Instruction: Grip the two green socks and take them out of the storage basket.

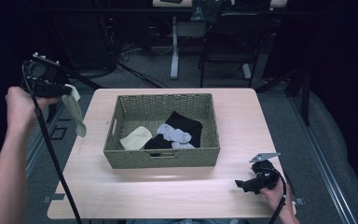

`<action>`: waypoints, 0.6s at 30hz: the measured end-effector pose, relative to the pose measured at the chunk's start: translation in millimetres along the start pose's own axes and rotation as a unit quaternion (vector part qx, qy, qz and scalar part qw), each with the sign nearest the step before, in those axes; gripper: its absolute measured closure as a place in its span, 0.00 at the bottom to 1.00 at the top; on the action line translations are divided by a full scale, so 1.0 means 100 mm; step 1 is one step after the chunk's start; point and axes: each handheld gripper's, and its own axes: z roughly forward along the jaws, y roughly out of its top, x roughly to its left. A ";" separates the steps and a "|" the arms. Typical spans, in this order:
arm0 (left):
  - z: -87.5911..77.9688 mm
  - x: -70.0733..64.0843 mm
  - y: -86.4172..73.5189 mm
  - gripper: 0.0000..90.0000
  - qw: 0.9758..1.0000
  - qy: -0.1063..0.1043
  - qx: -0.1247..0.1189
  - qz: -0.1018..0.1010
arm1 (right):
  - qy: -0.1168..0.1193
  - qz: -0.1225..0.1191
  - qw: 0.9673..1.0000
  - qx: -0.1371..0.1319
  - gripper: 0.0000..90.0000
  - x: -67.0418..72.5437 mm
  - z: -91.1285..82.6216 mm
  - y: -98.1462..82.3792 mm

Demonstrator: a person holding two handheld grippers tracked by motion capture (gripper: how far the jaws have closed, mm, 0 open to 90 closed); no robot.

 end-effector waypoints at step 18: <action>1.08 0.09 -0.60 0.98 0.995 -0.045 0.083 -0.032 | 0.000 -0.001 1.000 0.004 0.00 0.00 0.01 0.00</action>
